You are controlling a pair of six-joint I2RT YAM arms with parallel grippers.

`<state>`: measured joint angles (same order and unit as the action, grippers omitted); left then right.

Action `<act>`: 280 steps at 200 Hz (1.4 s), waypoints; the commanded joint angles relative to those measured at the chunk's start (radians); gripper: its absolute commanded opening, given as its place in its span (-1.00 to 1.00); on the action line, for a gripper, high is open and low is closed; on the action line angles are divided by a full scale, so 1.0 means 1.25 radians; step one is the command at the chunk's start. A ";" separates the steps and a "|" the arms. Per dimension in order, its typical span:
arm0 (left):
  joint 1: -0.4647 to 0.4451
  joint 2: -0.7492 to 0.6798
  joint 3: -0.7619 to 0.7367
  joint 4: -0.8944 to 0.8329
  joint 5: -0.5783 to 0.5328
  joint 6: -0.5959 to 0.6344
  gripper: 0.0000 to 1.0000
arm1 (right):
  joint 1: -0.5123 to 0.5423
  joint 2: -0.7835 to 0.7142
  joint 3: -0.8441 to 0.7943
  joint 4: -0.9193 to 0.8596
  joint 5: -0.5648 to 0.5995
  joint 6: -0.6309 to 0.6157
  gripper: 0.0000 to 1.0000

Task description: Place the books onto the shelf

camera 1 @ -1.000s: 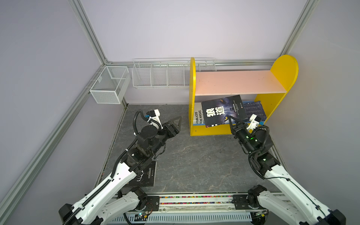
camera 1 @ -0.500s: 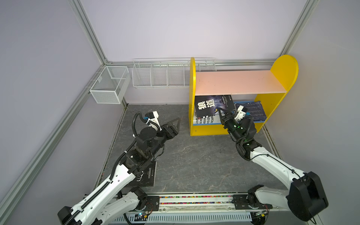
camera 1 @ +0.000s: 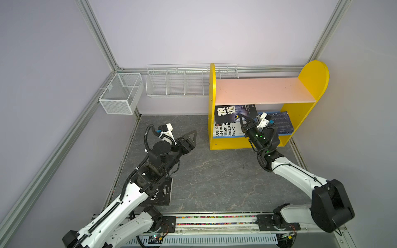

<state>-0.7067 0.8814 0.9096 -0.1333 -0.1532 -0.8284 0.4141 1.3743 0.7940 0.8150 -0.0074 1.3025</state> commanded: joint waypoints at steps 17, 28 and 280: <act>0.008 -0.020 -0.019 -0.010 -0.008 0.004 0.61 | 0.002 -0.029 -0.044 0.014 -0.019 0.004 -0.87; 0.009 -0.020 -0.020 -0.010 -0.008 0.002 0.61 | 0.002 -0.059 -0.040 -0.065 -0.011 -0.028 -0.87; 0.028 0.015 -0.036 -0.018 0.056 0.022 0.79 | 0.031 0.108 0.127 -0.233 0.114 0.018 -0.86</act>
<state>-0.6792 0.9066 0.8768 -0.1440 -0.0879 -0.8204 0.4408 1.4921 0.9295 0.4320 0.1158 1.2964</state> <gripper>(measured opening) 0.892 0.157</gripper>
